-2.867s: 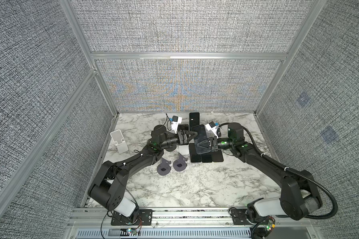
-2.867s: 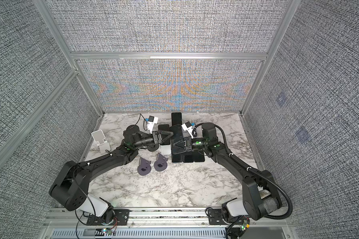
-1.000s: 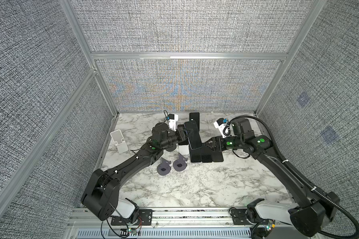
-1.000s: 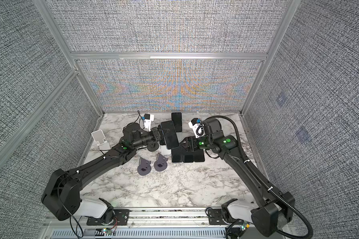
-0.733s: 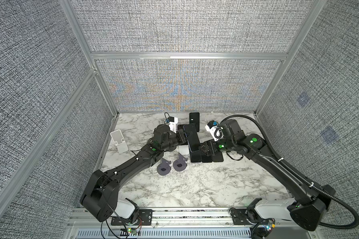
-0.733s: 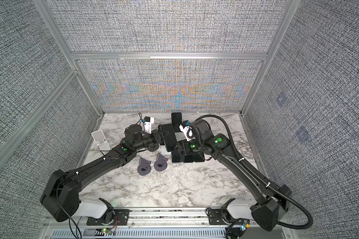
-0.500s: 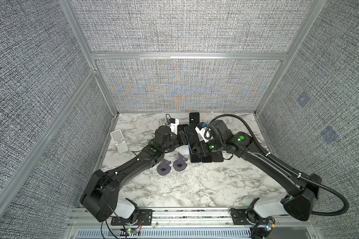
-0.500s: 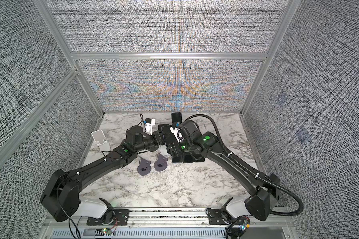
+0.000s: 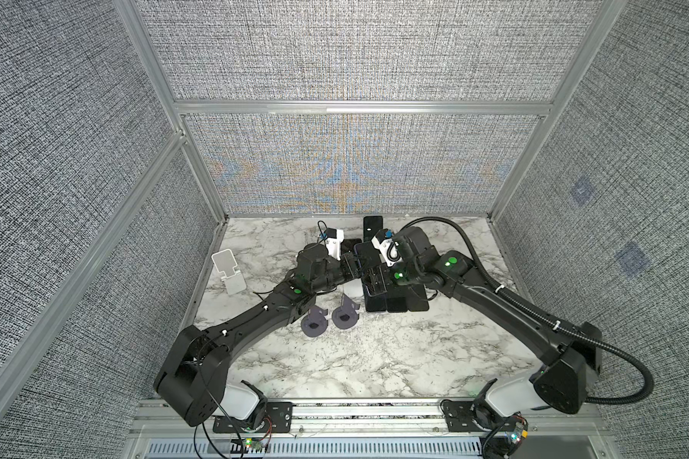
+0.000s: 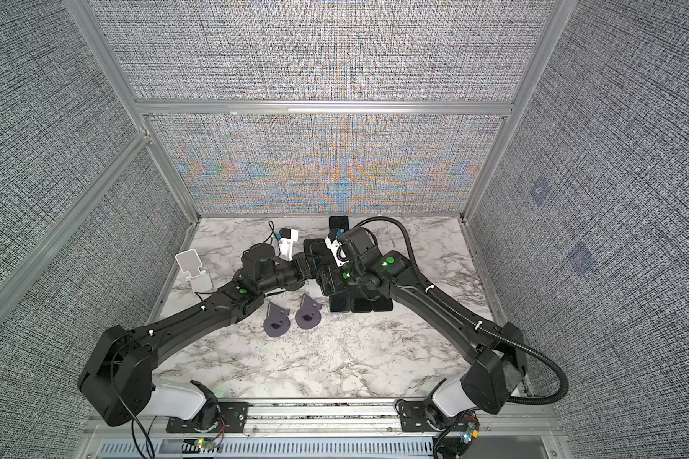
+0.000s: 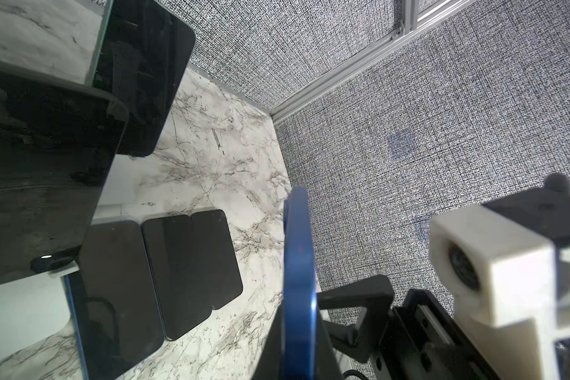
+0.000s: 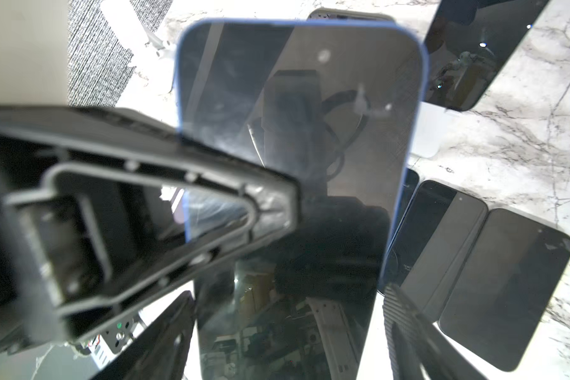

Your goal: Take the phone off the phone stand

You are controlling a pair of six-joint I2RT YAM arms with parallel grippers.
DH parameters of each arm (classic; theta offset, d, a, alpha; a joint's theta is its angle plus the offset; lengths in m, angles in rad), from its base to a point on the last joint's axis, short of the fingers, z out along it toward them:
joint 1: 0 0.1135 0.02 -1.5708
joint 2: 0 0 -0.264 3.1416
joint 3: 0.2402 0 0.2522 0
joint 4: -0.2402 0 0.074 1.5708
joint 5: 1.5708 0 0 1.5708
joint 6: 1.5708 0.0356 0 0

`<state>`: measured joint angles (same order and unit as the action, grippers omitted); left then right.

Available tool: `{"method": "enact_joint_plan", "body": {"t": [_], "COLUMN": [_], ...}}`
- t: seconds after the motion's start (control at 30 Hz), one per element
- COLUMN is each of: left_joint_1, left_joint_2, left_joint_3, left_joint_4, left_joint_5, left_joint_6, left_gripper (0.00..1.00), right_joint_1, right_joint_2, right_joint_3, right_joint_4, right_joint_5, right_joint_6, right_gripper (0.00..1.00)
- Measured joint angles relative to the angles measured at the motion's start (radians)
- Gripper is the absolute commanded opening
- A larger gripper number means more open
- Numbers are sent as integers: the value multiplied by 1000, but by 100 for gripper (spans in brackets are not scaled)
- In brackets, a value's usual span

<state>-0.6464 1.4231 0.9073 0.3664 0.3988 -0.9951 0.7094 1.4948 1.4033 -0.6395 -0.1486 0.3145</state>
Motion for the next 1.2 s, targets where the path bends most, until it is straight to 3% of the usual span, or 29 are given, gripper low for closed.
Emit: {"method": "enact_joint_plan", "body": {"t": [0.27,0.87,1.2], "left_joint_1": [0,1,1], "left_joint_2": [2,13,23], "left_joint_3": [-9,-10,-10], "left_joint_4": [21,27,28], "left_joint_5": [3,1,1], "left_joint_6": [-11,-22,-22], "left_gripper": [0,0,0], "right_joint_1": [-1,-19,-27], "right_joint_2": [28,39,45], "right_joint_3": [15,9,7], "right_joint_4": [8,21,21], "right_joint_5": [-17,-37,-52], "right_joint_6": [6,11,10], "right_gripper": [68,67,53]}}
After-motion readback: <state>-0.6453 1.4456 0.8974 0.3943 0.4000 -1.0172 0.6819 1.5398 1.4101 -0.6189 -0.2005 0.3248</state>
